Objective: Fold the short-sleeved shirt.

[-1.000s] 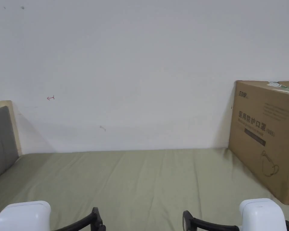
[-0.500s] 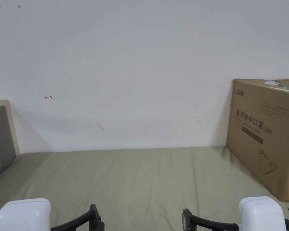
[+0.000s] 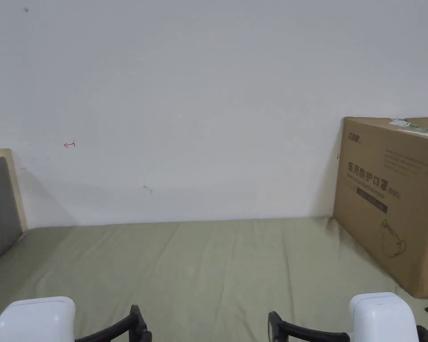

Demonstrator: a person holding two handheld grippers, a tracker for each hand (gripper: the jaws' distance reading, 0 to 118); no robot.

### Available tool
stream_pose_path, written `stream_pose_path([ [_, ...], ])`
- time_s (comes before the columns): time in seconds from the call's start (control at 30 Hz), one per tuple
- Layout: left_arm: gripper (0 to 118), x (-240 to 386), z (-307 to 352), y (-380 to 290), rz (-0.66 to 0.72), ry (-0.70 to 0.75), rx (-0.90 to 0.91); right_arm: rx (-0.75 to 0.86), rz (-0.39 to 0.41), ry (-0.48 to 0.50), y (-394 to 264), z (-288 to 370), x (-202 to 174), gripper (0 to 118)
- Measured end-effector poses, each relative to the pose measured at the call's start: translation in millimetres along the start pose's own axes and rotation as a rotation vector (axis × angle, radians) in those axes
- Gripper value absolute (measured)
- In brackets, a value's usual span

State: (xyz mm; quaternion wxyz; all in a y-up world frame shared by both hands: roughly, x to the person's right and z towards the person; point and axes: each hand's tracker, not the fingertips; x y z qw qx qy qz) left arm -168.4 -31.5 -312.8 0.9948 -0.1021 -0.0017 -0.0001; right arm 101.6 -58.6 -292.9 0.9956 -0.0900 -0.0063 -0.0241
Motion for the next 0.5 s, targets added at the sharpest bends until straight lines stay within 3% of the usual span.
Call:
stream_pose_path([
  [0.5, 111, -4.6, -6.1, -0.8, 0.034, -0.006, -0.021, -0.004, 0.0, -0.003, -1.5, 0.2, 1.4, 118],
])
